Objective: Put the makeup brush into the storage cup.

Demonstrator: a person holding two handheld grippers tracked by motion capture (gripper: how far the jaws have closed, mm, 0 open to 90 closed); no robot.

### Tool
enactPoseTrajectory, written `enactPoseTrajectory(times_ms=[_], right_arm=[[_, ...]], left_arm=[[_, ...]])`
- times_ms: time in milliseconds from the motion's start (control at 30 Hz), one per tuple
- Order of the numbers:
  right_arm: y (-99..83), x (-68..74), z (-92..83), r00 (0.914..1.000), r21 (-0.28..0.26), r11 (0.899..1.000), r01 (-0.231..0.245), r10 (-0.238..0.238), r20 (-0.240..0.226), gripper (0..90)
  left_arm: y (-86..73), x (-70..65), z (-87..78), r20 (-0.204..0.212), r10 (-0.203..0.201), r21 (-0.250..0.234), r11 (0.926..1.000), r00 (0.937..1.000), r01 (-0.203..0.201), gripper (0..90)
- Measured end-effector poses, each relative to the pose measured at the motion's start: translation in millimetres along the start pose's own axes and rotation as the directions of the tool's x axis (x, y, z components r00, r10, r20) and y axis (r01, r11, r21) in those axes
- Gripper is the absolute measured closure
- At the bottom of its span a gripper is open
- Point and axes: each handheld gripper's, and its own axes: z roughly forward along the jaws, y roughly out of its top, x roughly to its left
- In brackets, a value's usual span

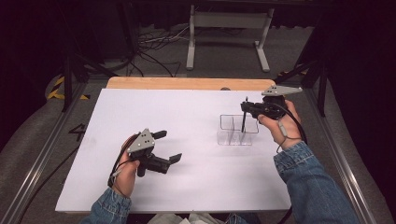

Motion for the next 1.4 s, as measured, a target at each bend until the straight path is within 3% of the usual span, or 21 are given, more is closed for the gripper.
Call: enactPoseTrajectory(times_ms=[367,467,600,900,1100,1133,1167,1200,1267,1400], right_arm=[[-3.7,-2.7,2.9,1.0000,0.004,1.000,-0.003,0.003,-0.002,83.8],[-3.9,-2.3,1.3,0.9998,-0.039,0.999,0.006,-0.005,0.019,60.6],[-5.5,-3.4,-4.0,0.9999,-0.076,0.997,0.006,-0.005,0.015,44.0],[-10.6,-0.8,-27.3,0.9997,-0.145,0.989,0.024,-0.023,0.008,35.7],[-16.7,5.6,-50.3,0.9936,-0.207,0.972,0.113,-0.111,0.023,16.4],[-20.0,7.5,-54.0,0.9977,-0.204,0.977,0.067,-0.064,0.022,11.5],[-20.0,7.5,-54.0,0.9977,-0.204,0.977,0.067,-0.064,0.022,11.5],[-26.7,9.2,-61.2,0.9987,-0.243,0.969,0.048,-0.051,-0.007,10.5],[-32.4,12.5,-65.8,0.9954,-0.263,0.960,0.093,-0.096,0.002,7.6],[-41.4,15.3,-70.6,0.9925,-0.286,0.952,0.104,-0.118,-0.031,5.2]], left_arm=[[0.0,0.3,-1.2,0.004,-0.004,0.003,1.0000,1.0000,0.004,2.1],[-0.6,0.7,-1.9,-0.004,-0.007,0.001,1.0000,1.0000,0.007,2.1],[-0.6,1.7,-3.2,-0.006,-0.004,0.002,1.0000,1.0000,0.004,2.2],[-0.3,0.9,-4.6,-0.006,-0.008,0.002,1.0000,0.9999,0.008,2.2],[-0.9,-0.3,-10.1,-0.010,-0.007,-0.008,0.9999,0.9999,0.006,2.2],[-1.3,-0.3,-11.8,-0.009,-0.005,-0.006,1.0000,0.9999,0.005,2.1],[-1.3,-0.3,-11.8,-0.009,-0.005,-0.006,1.0000,0.9999,0.005,2.1],[-2.2,-0.3,-14.5,-0.012,-0.003,-0.006,1.0000,0.9999,0.003,2.1],[-2.8,-0.3,-18.3,-0.014,-0.002,-0.010,0.9999,0.9999,0.002,2.1],[-3.8,-1.4,-24.4,-0.012,-0.011,-0.015,0.9998,0.9999,0.011,2.1]])
